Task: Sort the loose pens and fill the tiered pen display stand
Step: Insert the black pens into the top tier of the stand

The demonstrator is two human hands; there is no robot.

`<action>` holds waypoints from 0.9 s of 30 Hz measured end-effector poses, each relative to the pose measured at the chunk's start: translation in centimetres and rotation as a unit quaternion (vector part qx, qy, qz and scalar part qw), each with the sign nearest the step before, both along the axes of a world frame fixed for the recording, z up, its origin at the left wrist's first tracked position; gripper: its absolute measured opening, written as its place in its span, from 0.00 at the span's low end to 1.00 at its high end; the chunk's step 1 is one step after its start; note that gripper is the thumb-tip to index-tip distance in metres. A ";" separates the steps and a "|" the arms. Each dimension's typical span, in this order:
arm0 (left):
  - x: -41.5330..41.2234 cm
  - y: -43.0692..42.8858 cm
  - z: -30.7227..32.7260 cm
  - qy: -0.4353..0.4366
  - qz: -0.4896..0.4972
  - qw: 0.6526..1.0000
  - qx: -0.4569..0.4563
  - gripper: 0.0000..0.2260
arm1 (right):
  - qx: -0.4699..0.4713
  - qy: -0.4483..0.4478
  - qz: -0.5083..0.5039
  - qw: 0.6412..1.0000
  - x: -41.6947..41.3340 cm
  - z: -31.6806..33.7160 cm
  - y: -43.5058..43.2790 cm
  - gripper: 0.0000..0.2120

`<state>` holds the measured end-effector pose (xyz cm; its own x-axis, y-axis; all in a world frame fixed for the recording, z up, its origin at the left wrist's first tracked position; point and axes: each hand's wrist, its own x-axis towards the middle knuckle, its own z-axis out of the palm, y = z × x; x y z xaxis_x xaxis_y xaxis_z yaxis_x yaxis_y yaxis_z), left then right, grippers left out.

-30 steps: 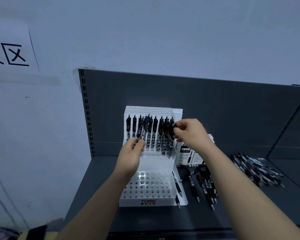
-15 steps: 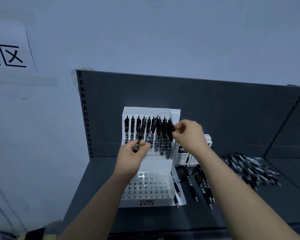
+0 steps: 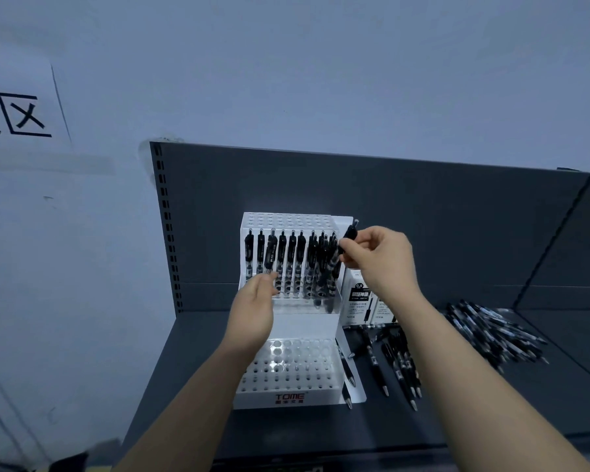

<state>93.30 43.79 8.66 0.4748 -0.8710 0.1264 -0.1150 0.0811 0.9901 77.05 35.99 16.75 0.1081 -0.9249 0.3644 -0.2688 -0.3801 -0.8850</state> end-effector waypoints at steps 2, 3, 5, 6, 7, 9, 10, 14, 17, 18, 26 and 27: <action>0.2 0.1 -0.2 -0.019 -0.003 1.000 0.008 0.19 | -0.022 0.055 -0.028 0.998 0.3 -0.3 -0.2 0.07; 0.3 0.0 -0.4 -0.024 -0.006 1.000 0.012 0.19 | -0.028 0.086 -0.037 0.995 0.4 -0.6 -0.5 0.09; 0.5 -0.1 -0.7 -0.026 -0.004 1.000 0.007 0.18 | -0.032 0.139 -0.041 0.989 0.9 -1.1 -0.9 0.12; 0.5 -0.2 -0.8 -0.025 -0.005 1.000 0.003 0.18 | -0.028 0.160 -0.039 0.986 1.2 -1.4 -1.1 0.13; 0.6 -0.1 -0.8 -0.021 -0.009 1.000 0.001 0.17 | -0.020 0.180 -0.035 0.983 1.6 -1.7 -1.2 0.14; 0.6 0.2 -0.6 -0.015 -0.017 1.000 -0.006 0.15 | -0.015 0.227 -0.033 0.973 2.3 -2.4 -1.4 0.15; 0.6 0.5 -0.5 -0.013 -0.017 1.000 -0.019 0.13 | -0.019 0.251 -0.037 0.967 2.6 -2.6 -1.5 0.16; 0.4 1.1 0.1 -0.011 0.007 0.999 -0.036 0.11 | -0.025 0.308 -0.047 0.950 3.0 -2.8 -1.4 0.17; 0.3 1.2 0.3 -0.010 0.020 0.999 -0.036 0.10 | -0.027 0.327 -0.046 0.944 3.0 -2.8 -1.4 0.18; 0.3 1.1 0.3 -0.005 0.024 0.999 -0.036 0.10 | -0.024 0.324 -0.045 0.945 2.8 -2.7 -1.5 0.18; -0.7 0.4 1.2 -0.007 -0.039 0.998 -0.051 0.11 | 0.011 0.046 0.089 0.995 1.6 0.8 1.3 0.06; -0.9 0.3 1.3 -0.015 -0.045 0.997 -0.054 0.11 | 0.028 0.034 0.110 0.993 1.7 1.1 1.3 0.05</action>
<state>92.44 44.12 9.98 0.3909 -0.8899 0.2353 -0.1315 0.1991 0.9711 78.80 37.28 17.81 0.3319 -0.8947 0.2989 -0.2444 -0.3876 -0.8888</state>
